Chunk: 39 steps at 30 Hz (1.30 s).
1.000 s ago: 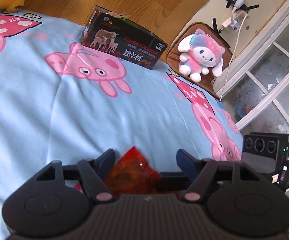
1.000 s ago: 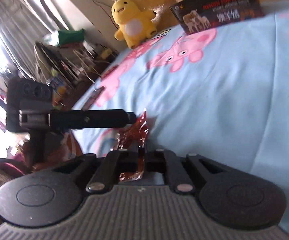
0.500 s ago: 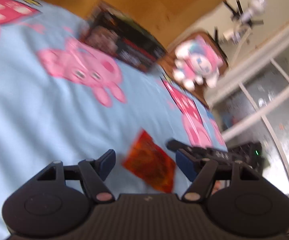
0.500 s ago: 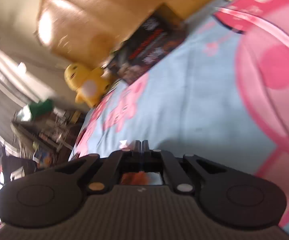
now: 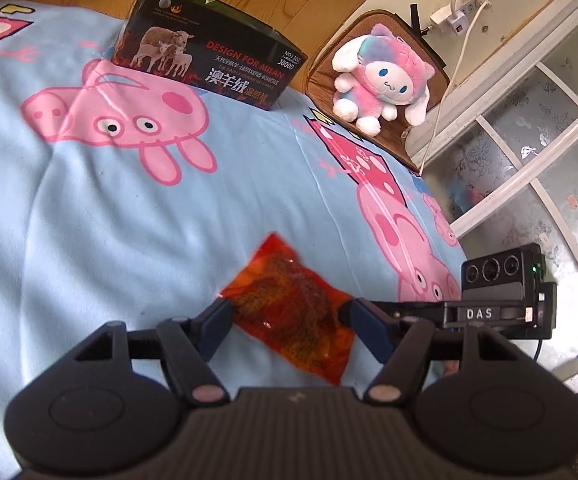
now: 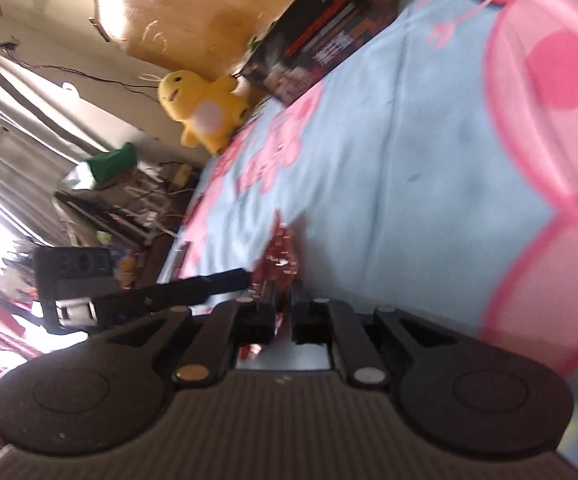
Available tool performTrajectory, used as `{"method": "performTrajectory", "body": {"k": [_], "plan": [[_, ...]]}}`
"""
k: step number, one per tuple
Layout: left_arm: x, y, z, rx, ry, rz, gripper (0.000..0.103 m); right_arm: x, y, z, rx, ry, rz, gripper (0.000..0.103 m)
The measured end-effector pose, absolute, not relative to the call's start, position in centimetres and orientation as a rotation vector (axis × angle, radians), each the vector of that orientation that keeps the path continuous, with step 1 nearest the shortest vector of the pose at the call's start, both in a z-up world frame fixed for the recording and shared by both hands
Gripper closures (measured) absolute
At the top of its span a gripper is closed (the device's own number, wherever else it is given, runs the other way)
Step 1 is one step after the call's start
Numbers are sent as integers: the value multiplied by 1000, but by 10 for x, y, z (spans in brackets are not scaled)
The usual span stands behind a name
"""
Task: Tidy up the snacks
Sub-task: 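Lower the left tool onto the orange-red jelly bag and grasp it, then carry the orange-red jelly bag into the tin box and open left tool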
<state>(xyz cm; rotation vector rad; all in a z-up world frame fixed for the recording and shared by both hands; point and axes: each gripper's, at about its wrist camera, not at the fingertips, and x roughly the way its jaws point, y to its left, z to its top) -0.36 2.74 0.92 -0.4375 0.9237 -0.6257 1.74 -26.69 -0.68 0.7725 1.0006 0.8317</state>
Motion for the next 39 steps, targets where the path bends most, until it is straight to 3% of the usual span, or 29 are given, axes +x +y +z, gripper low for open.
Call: {"method": "performTrajectory", "body": {"k": [5, 15, 21, 23, 25, 26, 39], "plan": [[-5, 36, 7, -479, 918, -624, 34, 19, -257, -4, 765, 971, 800, 97], [11, 47, 3, -633, 942, -656, 31, 29, -309, -19, 1255, 855, 810, 100], [31, 20, -8, -756, 983, -764, 31, 28, -302, -22, 1307, 861, 863, 100], [35, 18, -11, -780, 981, -764, 38, 28, -301, -22, 1316, 857, 874, 100], [37, 19, -12, -790, 972, -758, 54, 27, -302, -22, 1285, 860, 847, 100], [38, 21, -12, -795, 967, -757, 57, 27, -303, -23, 1272, 867, 831, 100], [54, 27, 10, -794, 889, -809, 54, 42, -278, -2, 1140, 870, 916, 100]]}}
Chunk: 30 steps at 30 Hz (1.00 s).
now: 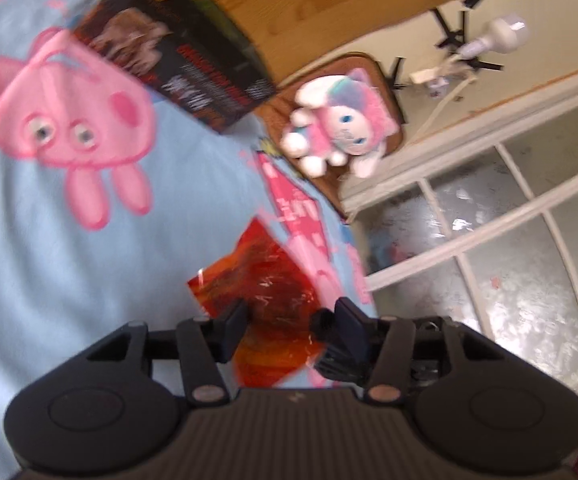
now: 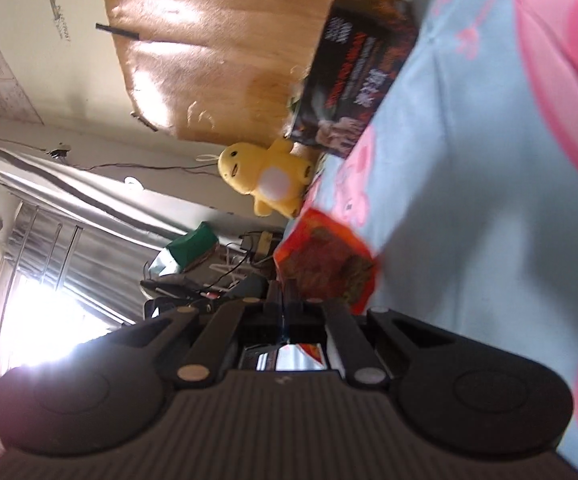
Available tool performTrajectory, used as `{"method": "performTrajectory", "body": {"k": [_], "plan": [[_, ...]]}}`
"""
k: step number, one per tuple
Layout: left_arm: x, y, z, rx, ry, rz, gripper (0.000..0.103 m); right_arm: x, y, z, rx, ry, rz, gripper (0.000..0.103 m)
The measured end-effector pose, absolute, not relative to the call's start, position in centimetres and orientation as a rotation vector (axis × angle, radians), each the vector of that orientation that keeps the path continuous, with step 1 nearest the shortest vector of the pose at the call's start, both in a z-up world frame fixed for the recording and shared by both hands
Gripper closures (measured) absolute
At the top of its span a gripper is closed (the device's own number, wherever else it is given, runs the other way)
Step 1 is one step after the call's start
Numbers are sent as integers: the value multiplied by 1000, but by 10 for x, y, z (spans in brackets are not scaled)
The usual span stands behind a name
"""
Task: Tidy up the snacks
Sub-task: 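Carry the orange-red jelly bag into the tin box and open left tool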
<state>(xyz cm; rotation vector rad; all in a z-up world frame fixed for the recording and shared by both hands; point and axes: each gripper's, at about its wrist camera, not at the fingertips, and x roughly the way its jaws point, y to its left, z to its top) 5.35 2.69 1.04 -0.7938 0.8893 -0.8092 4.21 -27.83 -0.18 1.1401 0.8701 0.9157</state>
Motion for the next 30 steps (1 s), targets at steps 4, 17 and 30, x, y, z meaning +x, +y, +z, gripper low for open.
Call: {"method": "performTrajectory", "body": {"k": [4, 17, 30], "plan": [[71, 32, 38, -763, 810, -811, 53, 67, -269, 28, 1052, 807, 926, 100], [215, 34, 107, -625, 614, -779, 54, 191, -224, 93, 719, 566, 825, 100], [262, 50, 65, -661, 686, -564, 37, 241, -203, 49, 541, 602, 599, 71]]}}
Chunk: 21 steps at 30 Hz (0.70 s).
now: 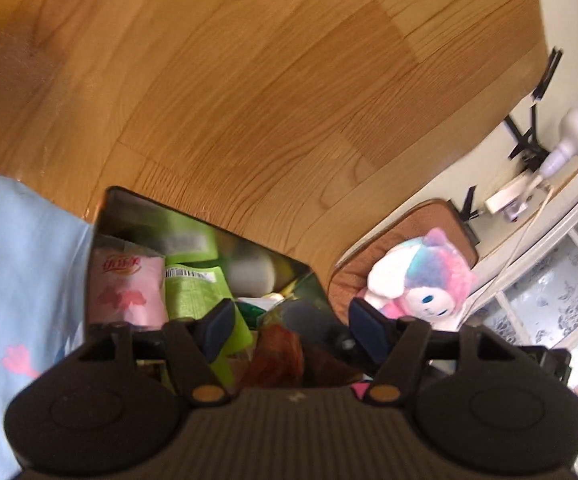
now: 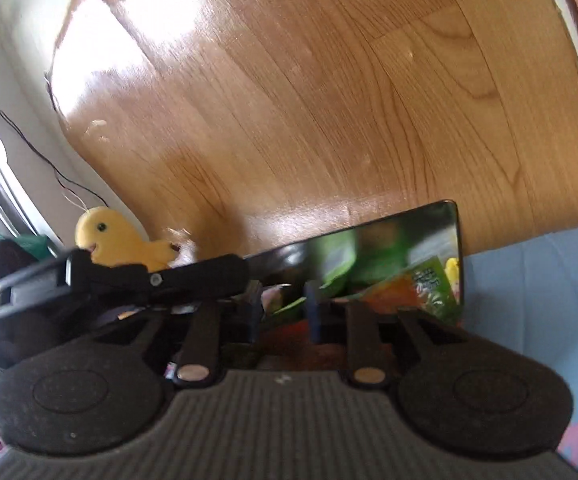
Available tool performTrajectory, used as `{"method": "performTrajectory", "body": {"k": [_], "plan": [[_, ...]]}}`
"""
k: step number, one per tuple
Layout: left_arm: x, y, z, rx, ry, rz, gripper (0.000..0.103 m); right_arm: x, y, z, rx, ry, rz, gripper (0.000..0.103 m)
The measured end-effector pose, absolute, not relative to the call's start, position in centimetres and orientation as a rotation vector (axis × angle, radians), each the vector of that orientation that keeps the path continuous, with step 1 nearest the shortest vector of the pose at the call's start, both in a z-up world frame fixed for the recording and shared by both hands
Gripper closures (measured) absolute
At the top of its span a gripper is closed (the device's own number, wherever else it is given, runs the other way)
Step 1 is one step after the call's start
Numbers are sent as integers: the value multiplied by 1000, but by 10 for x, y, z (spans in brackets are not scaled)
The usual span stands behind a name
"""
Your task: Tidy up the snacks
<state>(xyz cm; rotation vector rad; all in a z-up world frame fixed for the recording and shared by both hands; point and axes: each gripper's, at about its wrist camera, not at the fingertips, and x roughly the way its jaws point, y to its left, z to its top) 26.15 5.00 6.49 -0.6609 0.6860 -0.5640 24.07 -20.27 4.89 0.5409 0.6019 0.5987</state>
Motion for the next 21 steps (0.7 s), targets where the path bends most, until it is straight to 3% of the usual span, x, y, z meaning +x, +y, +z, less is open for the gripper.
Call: {"method": "performTrajectory", "body": {"k": [9, 14, 21], "plan": [[184, 32, 108, -448, 575, -494, 36, 158, -240, 76, 594, 463, 525, 70], [130, -2, 106, -231, 571, -361, 36, 107, -247, 66, 561, 505, 410, 69], [73, -16, 86, -143, 618, -263, 36, 53, -245, 52, 540, 581, 373, 69]]}}
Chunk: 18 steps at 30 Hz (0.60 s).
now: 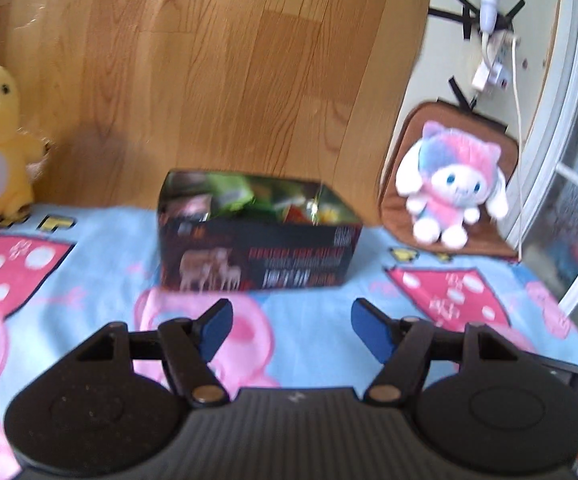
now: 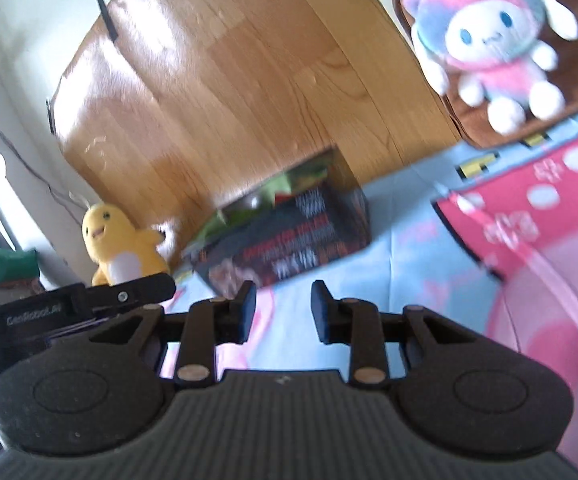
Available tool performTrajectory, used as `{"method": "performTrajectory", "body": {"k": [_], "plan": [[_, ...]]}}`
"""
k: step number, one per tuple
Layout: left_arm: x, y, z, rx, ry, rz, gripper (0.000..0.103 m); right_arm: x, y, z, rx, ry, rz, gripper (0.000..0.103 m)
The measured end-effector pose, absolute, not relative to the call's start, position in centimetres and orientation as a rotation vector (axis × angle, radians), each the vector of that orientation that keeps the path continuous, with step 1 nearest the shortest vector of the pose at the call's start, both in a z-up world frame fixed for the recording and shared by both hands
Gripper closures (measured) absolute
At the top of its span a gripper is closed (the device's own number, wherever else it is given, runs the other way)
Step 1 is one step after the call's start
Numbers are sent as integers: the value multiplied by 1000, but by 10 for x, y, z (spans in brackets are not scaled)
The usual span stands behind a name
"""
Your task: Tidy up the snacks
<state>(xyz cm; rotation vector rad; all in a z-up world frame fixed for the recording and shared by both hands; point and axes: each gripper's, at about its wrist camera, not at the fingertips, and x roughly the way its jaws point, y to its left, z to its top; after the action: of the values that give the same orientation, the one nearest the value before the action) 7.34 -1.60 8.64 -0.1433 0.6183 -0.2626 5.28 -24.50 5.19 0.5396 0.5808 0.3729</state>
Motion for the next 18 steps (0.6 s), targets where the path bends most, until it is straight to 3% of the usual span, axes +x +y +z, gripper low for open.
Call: {"method": "performTrajectory", "body": {"k": [18], "plan": [[-2, -20, 62, -74, 620, -119, 19, -20, -230, 59, 506, 561, 413, 64]]}}
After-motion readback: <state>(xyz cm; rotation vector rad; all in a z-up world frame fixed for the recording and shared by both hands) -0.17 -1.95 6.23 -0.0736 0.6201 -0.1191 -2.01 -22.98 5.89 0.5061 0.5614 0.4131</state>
